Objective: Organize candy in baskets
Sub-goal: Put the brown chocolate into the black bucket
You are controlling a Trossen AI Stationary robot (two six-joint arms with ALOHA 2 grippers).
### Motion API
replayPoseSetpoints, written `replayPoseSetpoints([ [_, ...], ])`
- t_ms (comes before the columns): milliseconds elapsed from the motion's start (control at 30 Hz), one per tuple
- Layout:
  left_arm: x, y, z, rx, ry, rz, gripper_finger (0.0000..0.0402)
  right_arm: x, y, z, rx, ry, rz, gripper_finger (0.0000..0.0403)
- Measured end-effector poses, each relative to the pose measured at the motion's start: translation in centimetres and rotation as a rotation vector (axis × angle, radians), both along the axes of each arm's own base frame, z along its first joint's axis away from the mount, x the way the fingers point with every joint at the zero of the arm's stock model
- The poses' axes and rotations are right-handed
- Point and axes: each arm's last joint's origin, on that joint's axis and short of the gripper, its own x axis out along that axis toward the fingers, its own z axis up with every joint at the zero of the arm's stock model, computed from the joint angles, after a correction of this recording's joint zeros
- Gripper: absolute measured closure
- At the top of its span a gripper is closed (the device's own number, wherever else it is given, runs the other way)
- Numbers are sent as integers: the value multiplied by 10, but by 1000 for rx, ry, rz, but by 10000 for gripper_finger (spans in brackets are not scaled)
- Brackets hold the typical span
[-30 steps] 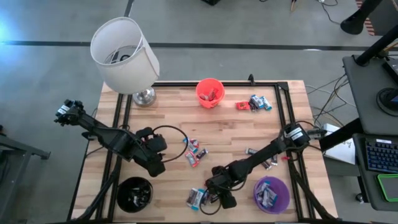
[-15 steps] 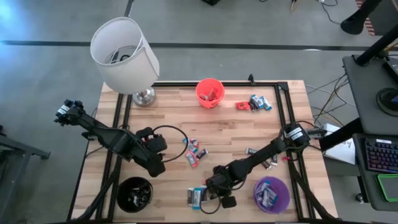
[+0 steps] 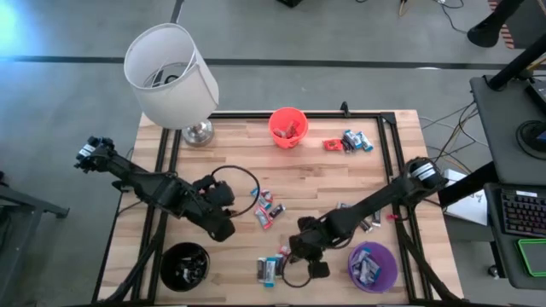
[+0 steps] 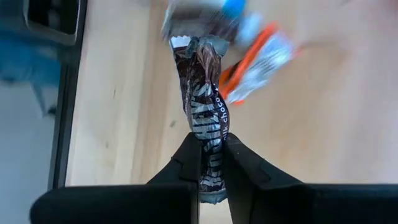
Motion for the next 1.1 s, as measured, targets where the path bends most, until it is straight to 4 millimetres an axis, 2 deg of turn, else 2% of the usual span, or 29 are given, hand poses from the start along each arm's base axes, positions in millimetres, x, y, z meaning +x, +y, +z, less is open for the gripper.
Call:
replayPoseSetpoints([
  [367, 29, 11, 17, -98, -259, 42, 231, -1, -49, 61, -130, -259, -289, 374],
  [633, 43, 21, 29, -167, -391, 14, 226, -9, -77, 98, -92, -386, -360, 374],
  [867, 56, 30, 24, -202, -403, 25, 225, -10, -90, 116, -79, -493, -371, 374],
  [1100, 80, 30, 10, -210, -403, -57, 225, -8, -97, 118, -80, -508, -379, 374],
])
